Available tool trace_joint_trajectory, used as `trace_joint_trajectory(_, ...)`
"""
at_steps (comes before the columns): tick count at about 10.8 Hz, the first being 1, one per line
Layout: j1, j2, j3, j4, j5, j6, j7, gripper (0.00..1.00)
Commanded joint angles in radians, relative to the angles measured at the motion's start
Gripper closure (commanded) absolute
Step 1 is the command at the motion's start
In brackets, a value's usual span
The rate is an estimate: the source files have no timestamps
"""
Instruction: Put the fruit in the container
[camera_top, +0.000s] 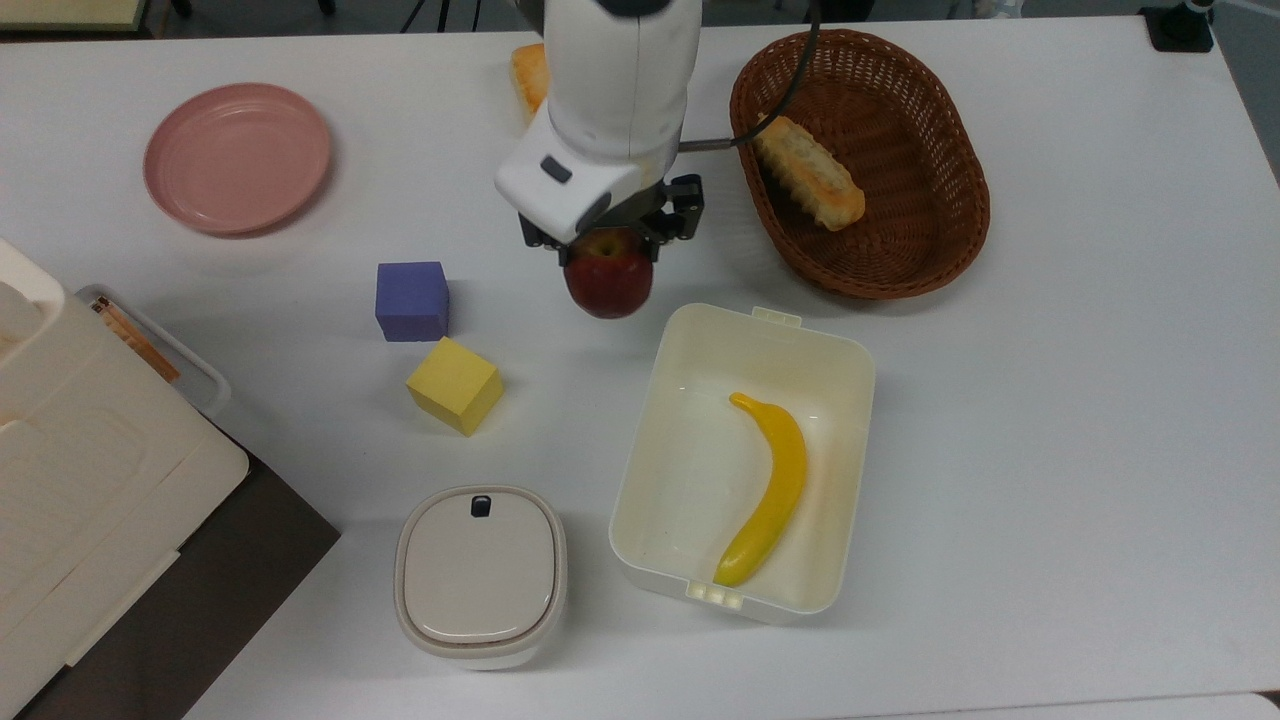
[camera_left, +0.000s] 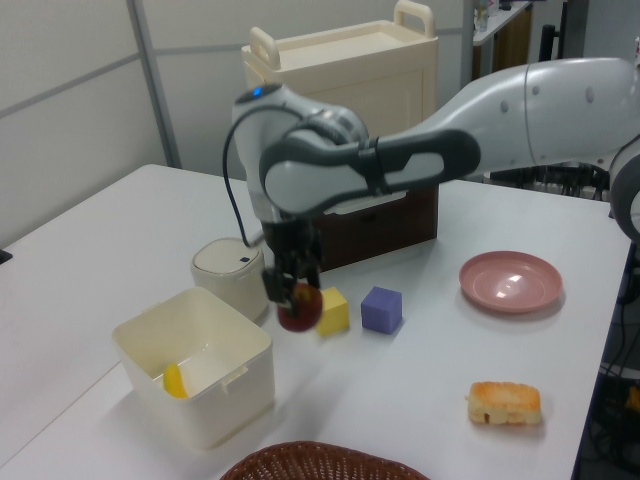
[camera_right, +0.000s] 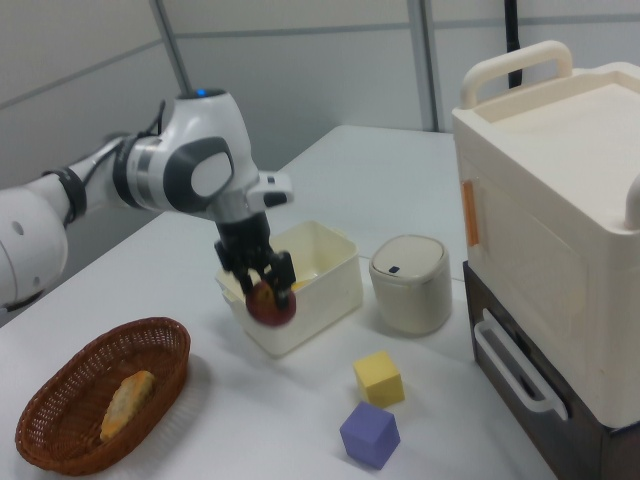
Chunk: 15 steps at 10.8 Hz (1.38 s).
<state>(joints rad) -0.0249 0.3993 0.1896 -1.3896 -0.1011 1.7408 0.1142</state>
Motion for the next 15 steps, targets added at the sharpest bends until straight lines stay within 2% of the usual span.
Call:
trace_joint_trajectory(1, 0.020, -0.017, -0.001, 0.038, 0.080, 0.222, 0.248, 0.98)
trace_joint_trajectory(2, 0.051, -0.014, -0.001, 0.035, 0.080, 0.346, 0.357, 0.76)
trace_joint_trajectory(3, 0.080, -0.010, -0.004, 0.031, 0.068, 0.420, 0.454, 0.24)
trace_joint_trajectory(4, 0.082, -0.014, -0.004, 0.030, 0.051, 0.424, 0.476, 0.00)
trace_joint_trajectory(8, 0.060, -0.022, -0.015, 0.032, 0.044, 0.375, 0.422, 0.00)
trace_joint_trajectory(11, 0.027, -0.065, -0.018, 0.034, 0.037, 0.093, 0.122, 0.00)
trace_joint_trajectory(14, -0.041, -0.105, -0.016, 0.032, -0.041, -0.119, -0.098, 0.00)
trace_joint_trajectory(15, -0.070, -0.114, -0.016, 0.030, -0.046, -0.145, -0.150, 0.00)
